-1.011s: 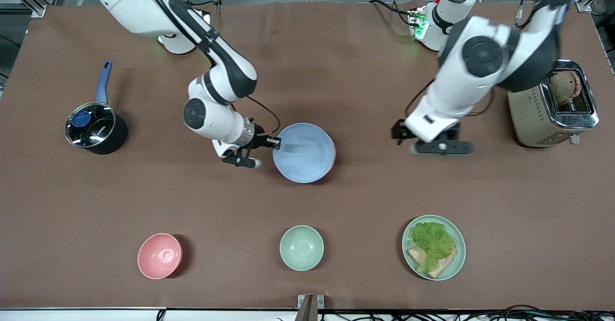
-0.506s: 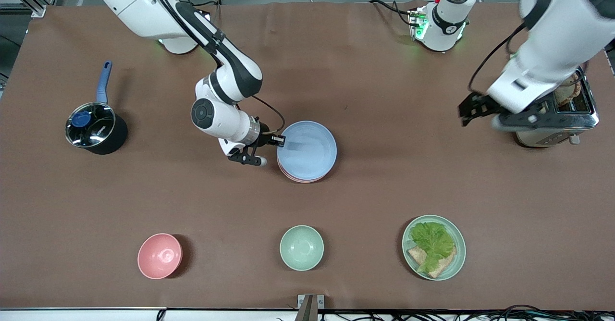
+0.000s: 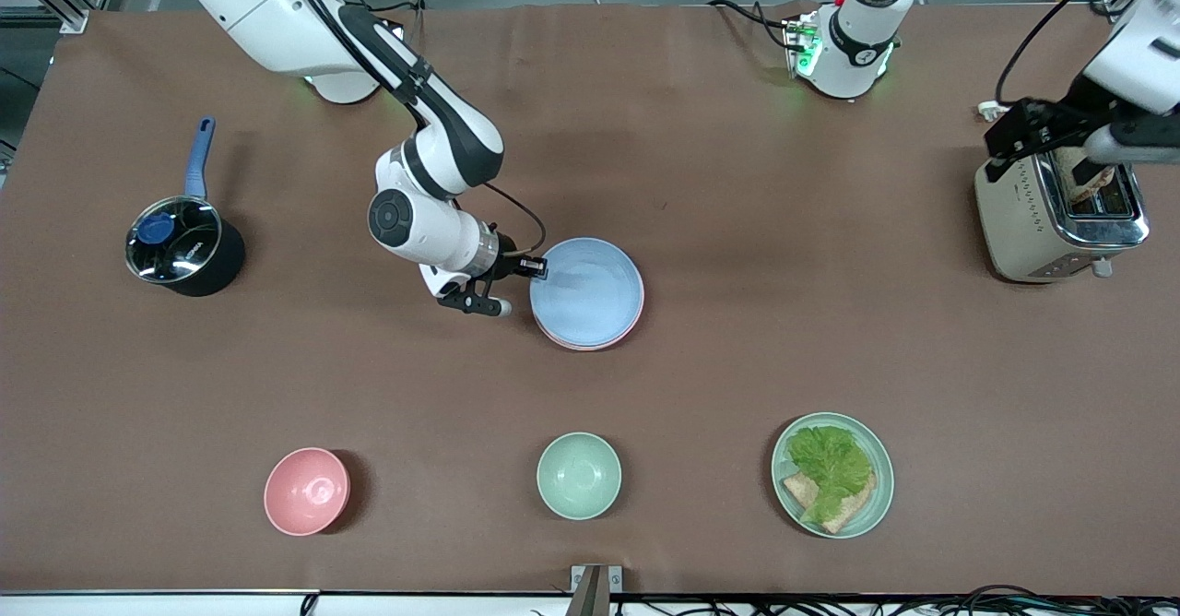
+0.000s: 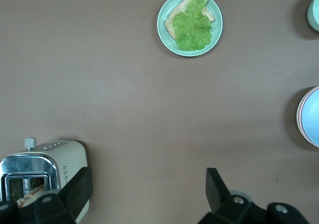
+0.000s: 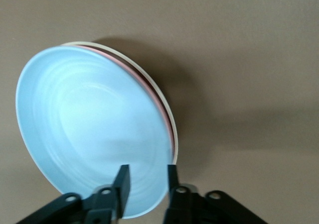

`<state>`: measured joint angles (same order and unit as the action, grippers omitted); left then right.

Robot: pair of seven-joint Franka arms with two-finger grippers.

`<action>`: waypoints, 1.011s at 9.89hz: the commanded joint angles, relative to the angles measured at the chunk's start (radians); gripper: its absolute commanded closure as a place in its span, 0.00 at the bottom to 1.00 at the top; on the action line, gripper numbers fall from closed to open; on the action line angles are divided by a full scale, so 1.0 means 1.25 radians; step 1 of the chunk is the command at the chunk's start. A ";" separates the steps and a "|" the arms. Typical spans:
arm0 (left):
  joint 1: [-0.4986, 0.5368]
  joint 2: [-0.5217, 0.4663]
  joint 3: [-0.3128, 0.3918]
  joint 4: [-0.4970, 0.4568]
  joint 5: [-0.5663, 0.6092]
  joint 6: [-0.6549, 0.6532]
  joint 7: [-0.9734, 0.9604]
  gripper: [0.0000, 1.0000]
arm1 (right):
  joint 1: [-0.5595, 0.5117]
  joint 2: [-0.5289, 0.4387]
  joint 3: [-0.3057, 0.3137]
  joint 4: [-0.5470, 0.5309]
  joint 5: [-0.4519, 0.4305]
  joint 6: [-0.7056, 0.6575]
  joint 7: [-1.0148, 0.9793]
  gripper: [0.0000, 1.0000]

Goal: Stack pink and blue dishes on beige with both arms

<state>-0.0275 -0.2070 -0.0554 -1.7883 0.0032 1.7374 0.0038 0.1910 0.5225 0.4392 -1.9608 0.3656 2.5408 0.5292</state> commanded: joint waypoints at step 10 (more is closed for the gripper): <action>0.002 0.140 0.018 0.251 -0.040 -0.228 -0.024 0.00 | -0.180 -0.439 -0.321 0.238 -0.280 -0.668 -0.221 0.00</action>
<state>-0.0253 -0.0380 -0.0470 -1.4485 -0.0158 1.4696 -0.0119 -0.0425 -0.0355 0.0437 -1.7754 0.0154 1.8338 0.2766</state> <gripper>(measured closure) 0.000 0.000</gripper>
